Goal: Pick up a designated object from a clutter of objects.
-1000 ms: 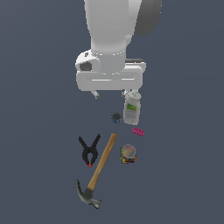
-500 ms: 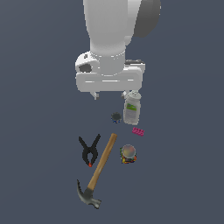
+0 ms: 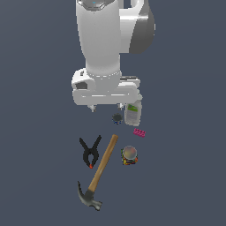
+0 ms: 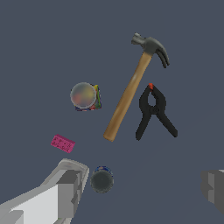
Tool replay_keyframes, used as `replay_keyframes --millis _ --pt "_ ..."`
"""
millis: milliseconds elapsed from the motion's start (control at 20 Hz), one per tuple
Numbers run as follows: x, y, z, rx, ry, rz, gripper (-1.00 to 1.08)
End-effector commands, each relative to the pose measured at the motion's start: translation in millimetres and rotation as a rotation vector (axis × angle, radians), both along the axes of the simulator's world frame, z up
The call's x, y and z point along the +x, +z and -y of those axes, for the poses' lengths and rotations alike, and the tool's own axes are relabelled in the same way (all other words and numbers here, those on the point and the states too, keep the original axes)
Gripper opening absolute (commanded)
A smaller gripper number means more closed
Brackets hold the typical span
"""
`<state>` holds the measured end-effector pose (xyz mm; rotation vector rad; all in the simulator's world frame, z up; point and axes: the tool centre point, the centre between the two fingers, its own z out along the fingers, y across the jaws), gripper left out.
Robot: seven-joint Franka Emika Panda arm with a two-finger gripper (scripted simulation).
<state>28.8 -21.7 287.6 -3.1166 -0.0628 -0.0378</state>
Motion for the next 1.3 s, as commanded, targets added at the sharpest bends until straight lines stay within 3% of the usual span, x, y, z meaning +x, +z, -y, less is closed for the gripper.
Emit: replay_keyframes --millis 0,600,1250 --pt "8 -15 7 -0.001 0.007 -0.002 1.00" --pt "50 -127 57 -0.011 0.054 -0.012 1.00" --pt "59 -211 92 -0.024 0.089 -0.022 1.00"
